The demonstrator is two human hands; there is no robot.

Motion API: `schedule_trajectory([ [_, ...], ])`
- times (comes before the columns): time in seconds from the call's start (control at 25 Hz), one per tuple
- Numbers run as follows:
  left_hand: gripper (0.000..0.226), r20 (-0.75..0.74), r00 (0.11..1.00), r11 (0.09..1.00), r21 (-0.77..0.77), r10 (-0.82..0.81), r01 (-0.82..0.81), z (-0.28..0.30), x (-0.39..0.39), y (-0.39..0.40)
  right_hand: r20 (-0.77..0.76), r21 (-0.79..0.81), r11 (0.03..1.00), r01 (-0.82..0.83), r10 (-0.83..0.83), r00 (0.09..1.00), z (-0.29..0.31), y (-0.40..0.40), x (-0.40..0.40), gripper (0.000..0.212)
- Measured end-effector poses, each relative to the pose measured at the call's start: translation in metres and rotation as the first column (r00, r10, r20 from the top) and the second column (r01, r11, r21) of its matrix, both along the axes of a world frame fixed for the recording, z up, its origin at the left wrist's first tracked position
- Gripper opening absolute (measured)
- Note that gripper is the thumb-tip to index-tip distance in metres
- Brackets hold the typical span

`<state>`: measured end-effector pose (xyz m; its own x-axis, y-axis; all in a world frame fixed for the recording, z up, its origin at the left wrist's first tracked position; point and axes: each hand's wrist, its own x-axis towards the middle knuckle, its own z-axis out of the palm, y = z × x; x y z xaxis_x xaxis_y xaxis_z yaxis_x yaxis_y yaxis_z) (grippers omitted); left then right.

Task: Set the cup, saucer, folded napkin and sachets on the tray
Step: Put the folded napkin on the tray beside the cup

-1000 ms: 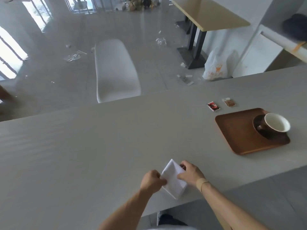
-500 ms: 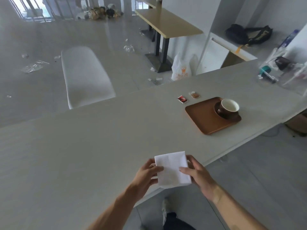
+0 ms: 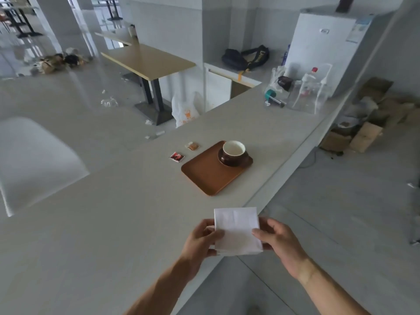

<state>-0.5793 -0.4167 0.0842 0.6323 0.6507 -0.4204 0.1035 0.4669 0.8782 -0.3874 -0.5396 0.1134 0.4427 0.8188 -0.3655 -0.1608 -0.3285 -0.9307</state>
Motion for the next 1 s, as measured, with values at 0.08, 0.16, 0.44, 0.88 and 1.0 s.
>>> schedule_trajectory([
  [0.08, 0.028, -0.011, 1.0, 0.999, 0.022, -0.028, 0.029, 0.003, 0.042, -0.005, 0.026, -0.003, 0.997, 0.075, -0.075, 0.997, 0.0, -0.012, 0.037, 0.019],
  [0.16, 0.023, -0.036, 0.999, 0.997, 0.059, -0.038, 0.04, 0.006, 0.079, -0.01, 0.036, -0.006, 0.993, 0.118, -0.118, 0.992, 0.0, -0.02, 0.072, 0.013],
  [0.44, 0.021, -0.116, 0.993, 0.996, 0.085, 0.036, -0.026, 0.012, 0.156, -0.013, 0.057, -0.016, 0.996, 0.093, -0.092, 0.994, -0.003, -0.012, 0.148, 0.009],
  [0.88, 0.018, -0.174, 0.932, 0.948, 0.086, 0.319, -0.308, -0.003, 0.175, 0.083, 0.144, -0.094, 0.978, -0.184, 0.196, 0.97, -0.01, 0.134, 0.182, 0.027],
  [1.0, 0.017, -0.201, 0.897, 0.919, 0.087, 0.393, -0.384, -0.015, 0.167, 0.105, 0.161, -0.167, 0.941, -0.295, 0.321, 0.933, -0.017, 0.176, 0.179, 0.042],
])
